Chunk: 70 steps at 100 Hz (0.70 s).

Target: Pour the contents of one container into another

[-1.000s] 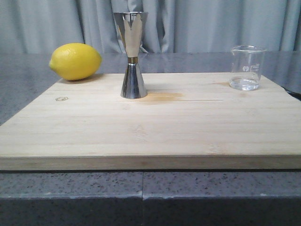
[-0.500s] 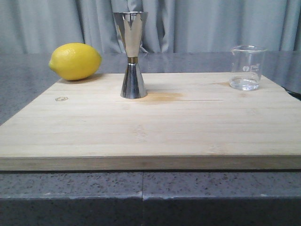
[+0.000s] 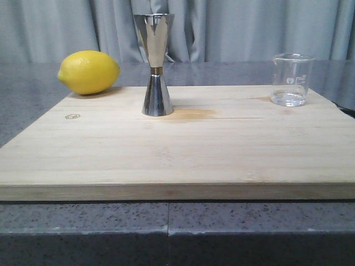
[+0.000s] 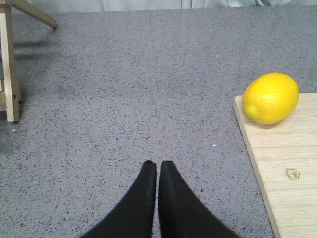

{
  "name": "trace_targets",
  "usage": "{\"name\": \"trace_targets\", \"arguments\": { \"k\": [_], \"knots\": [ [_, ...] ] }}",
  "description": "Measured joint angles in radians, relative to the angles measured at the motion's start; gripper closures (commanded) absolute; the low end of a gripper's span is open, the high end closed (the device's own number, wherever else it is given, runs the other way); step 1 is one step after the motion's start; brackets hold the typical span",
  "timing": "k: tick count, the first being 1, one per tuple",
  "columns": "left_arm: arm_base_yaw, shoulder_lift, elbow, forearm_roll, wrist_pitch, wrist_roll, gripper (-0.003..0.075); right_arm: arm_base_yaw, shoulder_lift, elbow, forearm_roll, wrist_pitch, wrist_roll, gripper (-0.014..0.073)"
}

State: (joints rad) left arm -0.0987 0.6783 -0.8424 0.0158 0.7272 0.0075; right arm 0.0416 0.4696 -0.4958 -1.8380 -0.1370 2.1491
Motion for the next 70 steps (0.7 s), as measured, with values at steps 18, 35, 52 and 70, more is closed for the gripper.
{"name": "trace_targets", "arguments": {
  "k": [18,35,52,70],
  "knots": [
    [0.000,0.000,0.000,0.000,0.000,0.000,0.0739,0.000,0.000,0.000,0.000,0.000,0.000,0.0665],
    [0.029,-0.075,0.088,-0.016,-0.067,0.000,0.0739,0.000,0.000,0.000,0.000,0.000,0.000,0.0665],
    [0.102,-0.273,0.279,-0.035,-0.159,0.000,0.0739,0.000,0.000,0.000,0.000,0.000,0.000,0.0666],
    [0.134,-0.508,0.508,-0.041,-0.282,0.000,0.0739,0.000,0.000,0.000,0.000,0.000,0.000,0.0665]
  ]
}}
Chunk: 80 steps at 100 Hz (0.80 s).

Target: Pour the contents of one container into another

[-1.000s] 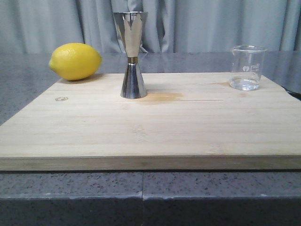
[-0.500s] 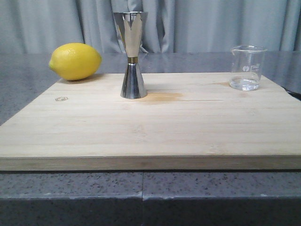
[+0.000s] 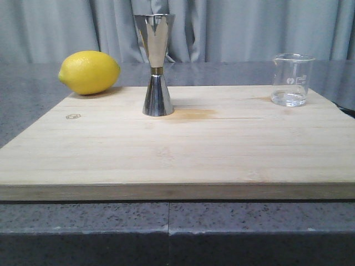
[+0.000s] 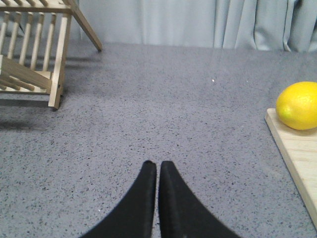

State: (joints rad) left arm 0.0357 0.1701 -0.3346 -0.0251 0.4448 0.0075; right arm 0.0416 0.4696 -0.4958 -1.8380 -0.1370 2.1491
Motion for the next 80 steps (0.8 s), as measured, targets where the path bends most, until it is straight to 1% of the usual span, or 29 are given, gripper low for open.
{"name": "trace_targets", "arguments": {
  "k": [11,20,34,49,62,80],
  "knots": [
    [0.002,-0.106,0.108,-0.004,-0.069,0.000,0.0739,0.000,0.000,0.000,0.000,0.000,0.000,0.0665],
    [-0.020,-0.163,0.183,-0.004,-0.124,-0.002,0.0739,0.000,0.000,0.000,0.000,0.000,0.000,0.0665],
    [-0.056,-0.177,0.265,0.025,-0.221,-0.002,0.0739,0.000,0.000,0.000,0.000,0.000,0.000,0.0665],
    [-0.060,-0.177,0.335,0.032,-0.335,-0.002,0.0739,0.000,0.000,0.000,0.000,0.000,0.000,0.0666],
    [-0.064,-0.177,0.339,0.032,-0.416,-0.002,0.0739,0.000,0.000,0.000,0.000,0.000,0.000,0.0665],
    [-0.087,-0.177,0.339,0.032,-0.445,-0.002,0.0739,0.000,0.000,0.000,0.000,0.000,0.000,0.0666]
  ]
}}
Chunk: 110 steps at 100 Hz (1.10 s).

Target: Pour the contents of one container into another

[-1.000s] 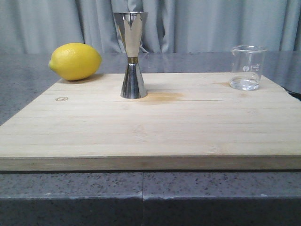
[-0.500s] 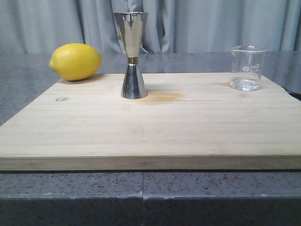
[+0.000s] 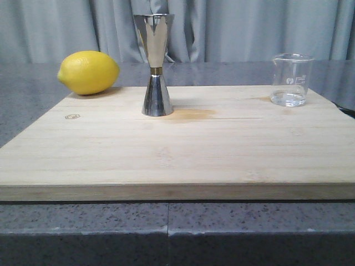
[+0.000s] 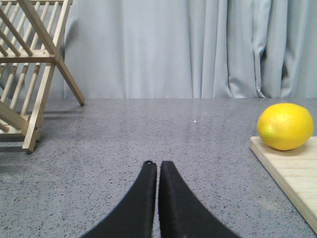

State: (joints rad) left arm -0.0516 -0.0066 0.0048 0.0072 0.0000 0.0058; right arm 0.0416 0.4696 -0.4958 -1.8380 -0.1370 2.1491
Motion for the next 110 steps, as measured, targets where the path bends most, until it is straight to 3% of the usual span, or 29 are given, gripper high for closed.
{"name": "trace_targets", "arguments": {
  "k": [65,79,84,88,93,101,110],
  "knots": [
    [0.000,0.000,0.000,0.000,0.000,0.000,0.0739,0.000,0.000,0.000,0.000,0.000,0.000,0.0665],
    [0.000,0.000,0.000,0.000,0.000,0.000,0.0739,0.000,0.000,0.000,0.022,0.040,-0.075,0.0666],
    [0.000,0.000,0.000,0.000,0.000,0.000,0.0739,0.000,0.000,0.002,0.146,0.043,-0.224,0.0666],
    [0.000,0.000,0.000,0.000,0.000,0.000,0.0739,0.000,0.000,0.005,0.280,0.038,-0.434,0.0666],
    [0.000,0.000,0.000,0.000,0.000,0.000,0.0739,0.000,0.000,0.010,0.525,0.029,-0.738,0.0666],
    [0.000,0.000,0.000,0.000,0.000,0.000,0.0739,0.000,0.000,0.012,1.023,0.058,-1.266,0.0666],
    [0.000,0.000,0.000,0.000,0.000,0.000,0.0739,0.000,-0.016,0.023,1.499,0.148,-1.748,0.0665]
  ]
}}
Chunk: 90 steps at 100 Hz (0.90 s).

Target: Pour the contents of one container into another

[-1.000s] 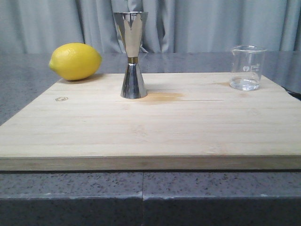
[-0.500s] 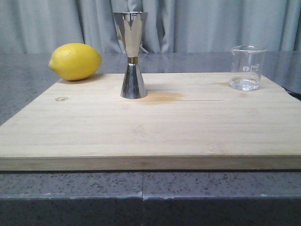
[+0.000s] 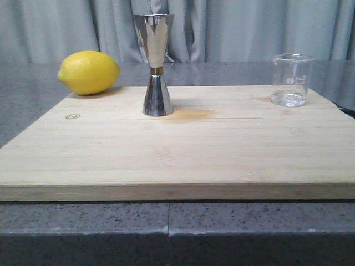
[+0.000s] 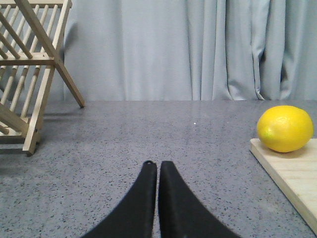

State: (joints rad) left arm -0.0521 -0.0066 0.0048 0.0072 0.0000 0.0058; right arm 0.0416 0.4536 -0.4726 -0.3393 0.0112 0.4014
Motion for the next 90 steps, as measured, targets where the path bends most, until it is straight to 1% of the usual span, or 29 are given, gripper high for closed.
{"name": "trace_targets", "arguments": {
  "k": [1,3,8,12,22,41,60,72,90],
  "knots": [
    [0.000,0.000,0.000,0.000,0.000,0.000,0.0739,0.000,-0.003,0.002,0.025,0.006,-0.061,0.0666],
    [0.000,0.000,0.000,0.000,0.000,0.000,0.0739,0.000,-0.013,0.011,0.090,0.024,-0.139,0.0666],
    [0.000,0.000,0.000,0.000,0.000,0.000,0.0739,0.000,-0.045,0.032,0.199,0.049,-0.268,0.0666],
    [0.000,0.000,0.000,0.000,0.000,0.000,0.0739,0.000,-0.078,0.055,0.252,0.051,-0.332,0.0666],
    [0.000,0.000,0.000,0.000,0.000,0.000,0.0739,0.000,-0.171,0.120,0.307,0.034,-0.401,0.0666],
    [0.000,0.000,0.000,0.000,0.000,0.000,0.0739,-0.035,-0.320,0.270,0.339,0.017,-0.419,0.0666],
    [0.000,0.000,0.000,0.000,0.000,0.000,0.0739,-0.085,-0.427,0.403,0.374,0.001,-0.423,0.0666],
    [0.000,0.000,0.000,0.000,0.000,0.000,0.0739,-0.093,-0.461,0.474,0.380,-0.011,-0.423,0.0665],
    [0.000,0.000,0.000,0.000,0.000,0.000,0.0739,-0.093,-0.463,0.485,0.378,0.015,-0.423,0.0666]
  ]
}}
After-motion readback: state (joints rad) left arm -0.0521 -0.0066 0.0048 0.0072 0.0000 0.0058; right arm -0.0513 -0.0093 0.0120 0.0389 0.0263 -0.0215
